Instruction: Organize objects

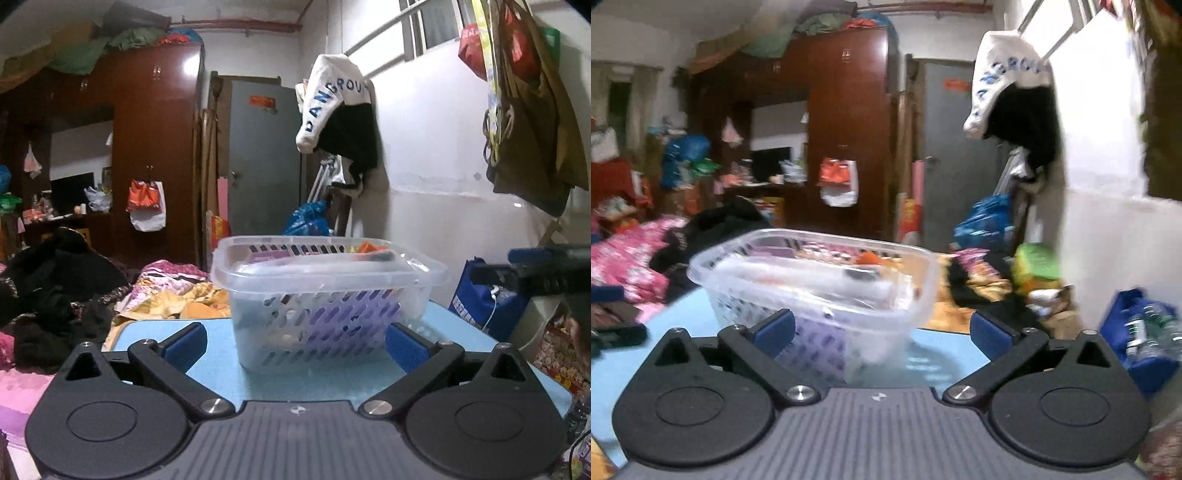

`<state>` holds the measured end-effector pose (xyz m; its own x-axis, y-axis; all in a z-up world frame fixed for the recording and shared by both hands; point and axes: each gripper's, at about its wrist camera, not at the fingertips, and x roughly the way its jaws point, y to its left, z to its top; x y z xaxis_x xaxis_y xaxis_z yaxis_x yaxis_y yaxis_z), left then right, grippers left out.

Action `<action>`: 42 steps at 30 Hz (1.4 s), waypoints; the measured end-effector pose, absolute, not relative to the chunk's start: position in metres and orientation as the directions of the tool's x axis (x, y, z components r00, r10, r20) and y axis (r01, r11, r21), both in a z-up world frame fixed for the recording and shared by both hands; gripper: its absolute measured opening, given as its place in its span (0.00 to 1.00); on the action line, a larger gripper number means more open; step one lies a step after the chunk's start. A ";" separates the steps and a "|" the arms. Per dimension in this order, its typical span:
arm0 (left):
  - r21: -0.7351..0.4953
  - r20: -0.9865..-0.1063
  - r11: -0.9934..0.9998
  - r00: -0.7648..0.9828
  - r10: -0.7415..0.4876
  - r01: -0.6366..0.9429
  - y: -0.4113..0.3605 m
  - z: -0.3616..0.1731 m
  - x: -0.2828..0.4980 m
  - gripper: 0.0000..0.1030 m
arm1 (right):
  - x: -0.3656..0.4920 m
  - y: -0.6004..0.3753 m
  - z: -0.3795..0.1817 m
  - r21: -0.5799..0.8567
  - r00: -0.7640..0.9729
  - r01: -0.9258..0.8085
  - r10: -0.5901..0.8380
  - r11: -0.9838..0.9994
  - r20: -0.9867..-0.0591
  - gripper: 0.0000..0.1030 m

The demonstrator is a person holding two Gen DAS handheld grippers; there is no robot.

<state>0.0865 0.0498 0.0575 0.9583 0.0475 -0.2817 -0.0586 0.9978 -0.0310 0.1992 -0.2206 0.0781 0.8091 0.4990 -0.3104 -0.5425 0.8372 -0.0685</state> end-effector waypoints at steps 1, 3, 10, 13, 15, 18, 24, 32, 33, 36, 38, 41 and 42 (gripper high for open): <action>-0.042 -0.273 0.997 0.961 0.047 -0.061 0.051 0.060 0.081 1.00 | 0.191 -0.221 0.076 -0.087 0.816 -0.542 0.499 0.836 -0.293 1.00; -0.051 -0.254 0.997 0.966 0.043 -0.058 0.050 0.064 0.070 1.00 | 0.178 -0.226 0.073 -0.047 0.812 -0.545 0.513 0.837 -0.279 1.00; 0.011 -0.240 0.997 0.968 0.079 -0.078 0.026 0.076 0.058 1.00 | 0.153 -0.237 0.080 0.008 0.803 -0.541 0.519 0.841 -0.293 1.00; 0.003 -0.244 0.999 0.968 0.053 -0.054 0.020 0.078 0.058 1.00 | 0.148 -0.238 0.080 -0.006 0.818 -0.530 0.510 0.848 -0.266 1.00; 0.007 -0.253 0.999 0.966 0.050 -0.050 0.016 0.076 0.057 1.00 | 0.148 -0.238 0.077 0.005 0.811 -0.537 0.519 0.843 -0.269 1.00; 0.006 -0.249 0.999 0.967 0.053 -0.054 0.014 0.076 0.056 1.00 | 0.151 -0.233 0.073 0.017 0.790 -0.554 0.532 0.833 -0.305 1.00; 0.007 -0.256 0.998 0.965 0.055 -0.055 0.009 0.070 0.054 1.00 | 0.145 -0.228 0.066 0.020 0.781 -0.558 0.534 0.829 -0.323 1.00; 0.036 -0.259 0.998 0.965 0.053 -0.045 -0.003 0.059 0.050 1.00 | 0.119 -0.249 0.051 0.099 0.800 -0.536 0.542 0.839 -0.257 1.00; 0.029 -0.259 0.999 0.964 0.052 -0.046 -0.003 0.058 0.050 1.00 | 0.117 -0.249 0.051 0.097 0.799 -0.539 0.544 0.837 -0.256 1.00; 0.018 -0.263 0.999 0.964 0.049 -0.046 -0.002 0.057 0.050 1.00 | 0.111 -0.247 0.053 0.061 0.811 -0.534 0.531 0.843 -0.247 1.00; 0.018 -0.259 0.998 0.964 0.055 -0.052 -0.002 0.056 0.050 1.00 | 0.108 -0.243 0.053 0.026 0.823 -0.524 0.514 0.851 -0.244 1.00; 0.015 -0.256 0.998 0.965 0.056 -0.054 -0.002 0.056 0.049 1.00 | 0.105 -0.241 0.051 0.019 0.820 -0.530 0.518 0.848 -0.243 1.00; 0.013 -0.256 0.998 0.965 0.055 -0.053 -0.002 0.056 0.049 1.00 | 0.105 -0.241 0.051 0.021 0.816 -0.535 0.523 0.845 -0.247 1.00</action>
